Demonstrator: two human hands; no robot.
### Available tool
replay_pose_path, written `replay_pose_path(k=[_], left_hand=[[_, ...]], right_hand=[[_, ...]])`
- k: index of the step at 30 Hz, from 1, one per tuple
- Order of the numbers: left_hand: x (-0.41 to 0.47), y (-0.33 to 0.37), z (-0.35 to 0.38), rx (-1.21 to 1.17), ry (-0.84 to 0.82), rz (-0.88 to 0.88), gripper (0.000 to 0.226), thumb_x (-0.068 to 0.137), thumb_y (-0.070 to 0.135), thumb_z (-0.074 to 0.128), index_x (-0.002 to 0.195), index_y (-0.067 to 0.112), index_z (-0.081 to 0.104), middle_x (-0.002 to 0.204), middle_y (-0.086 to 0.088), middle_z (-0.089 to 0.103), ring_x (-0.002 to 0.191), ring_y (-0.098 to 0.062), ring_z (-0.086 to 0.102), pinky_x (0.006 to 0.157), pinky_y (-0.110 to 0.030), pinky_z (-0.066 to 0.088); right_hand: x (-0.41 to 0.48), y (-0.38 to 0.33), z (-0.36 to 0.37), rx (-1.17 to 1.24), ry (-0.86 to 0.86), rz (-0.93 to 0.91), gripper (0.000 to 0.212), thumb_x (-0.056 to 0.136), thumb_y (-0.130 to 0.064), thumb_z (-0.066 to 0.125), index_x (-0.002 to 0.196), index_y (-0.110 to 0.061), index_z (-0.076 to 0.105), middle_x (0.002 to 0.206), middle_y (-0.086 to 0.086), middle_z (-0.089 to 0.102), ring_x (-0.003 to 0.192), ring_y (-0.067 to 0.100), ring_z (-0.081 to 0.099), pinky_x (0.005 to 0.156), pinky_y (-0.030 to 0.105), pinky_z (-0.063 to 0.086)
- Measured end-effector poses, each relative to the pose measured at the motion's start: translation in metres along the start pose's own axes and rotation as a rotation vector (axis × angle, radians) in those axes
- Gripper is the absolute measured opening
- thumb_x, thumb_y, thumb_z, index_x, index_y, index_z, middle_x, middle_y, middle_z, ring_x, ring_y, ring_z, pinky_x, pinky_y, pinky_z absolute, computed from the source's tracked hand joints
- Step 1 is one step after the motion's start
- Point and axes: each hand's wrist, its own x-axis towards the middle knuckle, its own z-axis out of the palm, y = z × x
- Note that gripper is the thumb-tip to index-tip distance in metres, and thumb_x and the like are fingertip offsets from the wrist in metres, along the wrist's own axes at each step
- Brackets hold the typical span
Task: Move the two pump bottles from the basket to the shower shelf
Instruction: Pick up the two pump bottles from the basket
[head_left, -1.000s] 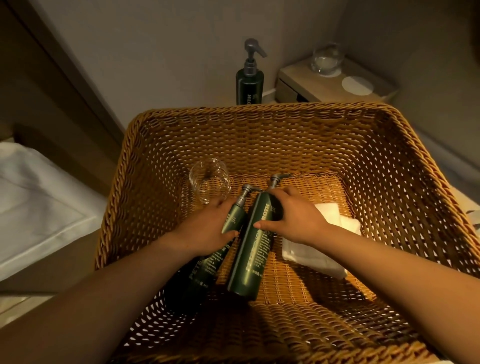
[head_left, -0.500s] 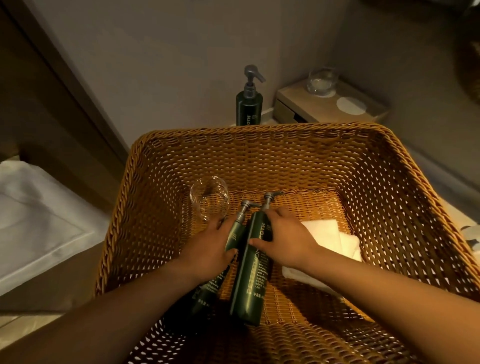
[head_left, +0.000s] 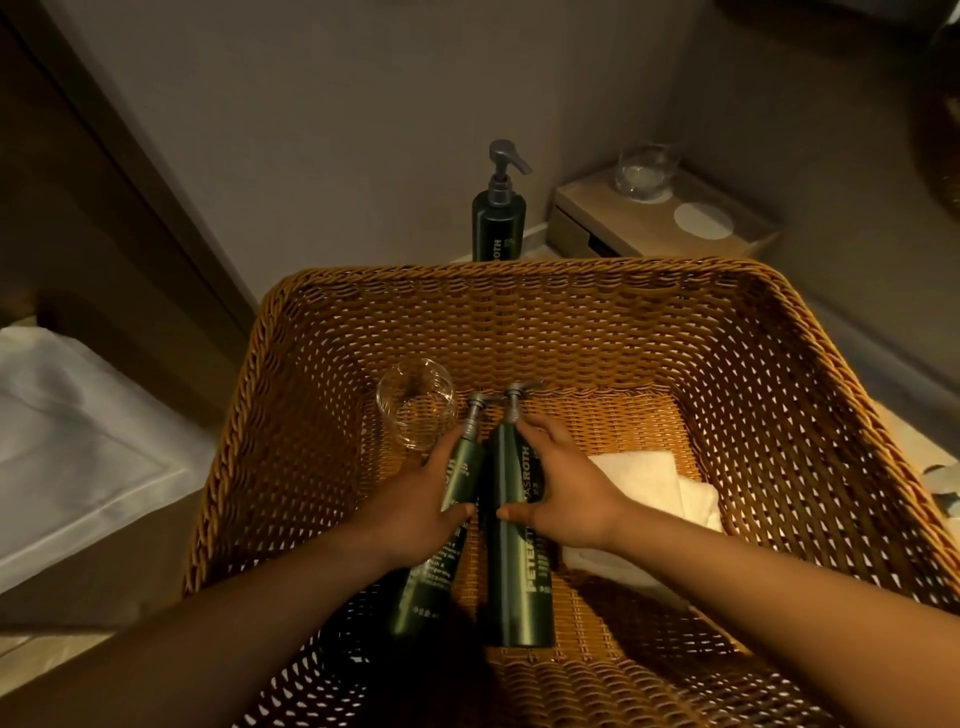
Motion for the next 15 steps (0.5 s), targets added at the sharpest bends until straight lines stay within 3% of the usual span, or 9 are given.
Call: replay_pose_path(k=[3, 6, 11, 15], left_hand=[[0.0, 0.002, 0.002, -0.002, 0.001, -0.018, 0.088, 0.087, 0.029, 0.06, 0.144, 0.042, -0.007, 0.146, -0.017, 0.032, 0.12, -0.031, 0.047, 0.096, -0.043, 0.044], [-0.001, 0.001, 0.002, -0.018, -0.009, -0.027, 0.09, 0.087, 0.029, 0.06, 0.143, 0.042, -0.009, 0.146, -0.015, 0.034, 0.119, -0.028, 0.048, 0.095, -0.042, 0.045], [-0.001, -0.001, 0.003, -0.054, -0.068, -0.082, 0.097, 0.084, 0.034, 0.063, 0.143, 0.04, -0.014, 0.142, -0.013, 0.041, 0.117, -0.026, 0.051, 0.096, -0.044, 0.044], [-0.002, 0.001, 0.004, -0.057, -0.069, -0.081, 0.099, 0.085, 0.031, 0.064, 0.144, 0.035, -0.016, 0.142, -0.015, 0.041, 0.118, -0.026, 0.05, 0.096, -0.043, 0.043]], right_hand=[[0.003, 0.003, -0.006, -0.032, -0.046, 0.0, 0.104, 0.072, -0.029, 0.078, 0.149, -0.019, 0.008, 0.157, 0.004, 0.005, 0.14, 0.018, 0.013, 0.093, 0.005, 0.01], [0.002, 0.003, 0.002, -0.016, -0.026, 0.05, 0.108, 0.073, -0.036, 0.075, 0.149, -0.025, -0.001, 0.158, 0.009, 0.0, 0.143, 0.021, 0.008, 0.097, 0.014, 0.014], [-0.006, -0.001, 0.015, -0.038, 0.016, 0.056, 0.117, 0.069, -0.046, 0.076, 0.148, -0.029, -0.009, 0.156, 0.01, -0.003, 0.137, 0.029, 0.027, 0.096, 0.02, 0.03], [-0.008, 0.0, 0.017, 0.034, 0.017, 0.073, 0.119, 0.069, -0.041, 0.078, 0.146, -0.033, -0.012, 0.154, 0.01, 0.009, 0.134, 0.027, 0.032, 0.089, 0.016, 0.029]])
